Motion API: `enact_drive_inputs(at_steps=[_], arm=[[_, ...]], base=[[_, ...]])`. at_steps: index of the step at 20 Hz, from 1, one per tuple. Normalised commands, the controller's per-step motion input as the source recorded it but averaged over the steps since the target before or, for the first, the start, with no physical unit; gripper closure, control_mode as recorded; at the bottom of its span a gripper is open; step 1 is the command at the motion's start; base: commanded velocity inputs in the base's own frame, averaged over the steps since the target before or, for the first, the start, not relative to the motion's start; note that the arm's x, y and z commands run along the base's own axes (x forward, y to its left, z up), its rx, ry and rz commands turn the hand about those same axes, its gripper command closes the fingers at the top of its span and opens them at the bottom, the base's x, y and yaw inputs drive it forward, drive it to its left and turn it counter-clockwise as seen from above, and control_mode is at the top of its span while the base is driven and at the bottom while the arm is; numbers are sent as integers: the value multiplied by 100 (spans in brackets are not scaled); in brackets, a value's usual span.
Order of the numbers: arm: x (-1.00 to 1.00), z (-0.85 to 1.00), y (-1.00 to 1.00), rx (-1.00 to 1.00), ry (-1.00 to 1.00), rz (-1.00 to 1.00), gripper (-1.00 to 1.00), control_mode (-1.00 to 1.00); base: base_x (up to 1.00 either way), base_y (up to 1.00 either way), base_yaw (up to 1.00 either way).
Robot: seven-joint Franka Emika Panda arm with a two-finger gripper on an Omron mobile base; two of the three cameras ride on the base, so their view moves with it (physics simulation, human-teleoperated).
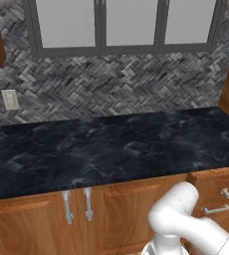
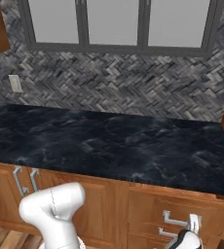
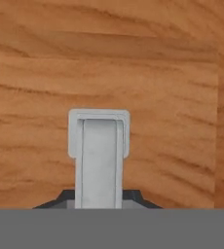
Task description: Take a straw from the drawer in front and place it inside the glass cup on the dining counter.
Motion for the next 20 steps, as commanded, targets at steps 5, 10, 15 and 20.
enact_drive_inputs(at_steps=[5, 10, 15, 20], arm=[[-100, -38, -59, 0, 0, -3, 100, -100], [-100, -75, -28, 0, 0, -2, 100, -100], [-100, -89, -13, -2, 0, 0, 100, -100], [-100, -56, -34, -1, 1, 0, 100, -100]], base=[[0, 0, 0], [0, 0, 0], [0, 0, 0], [0, 0, 0]])
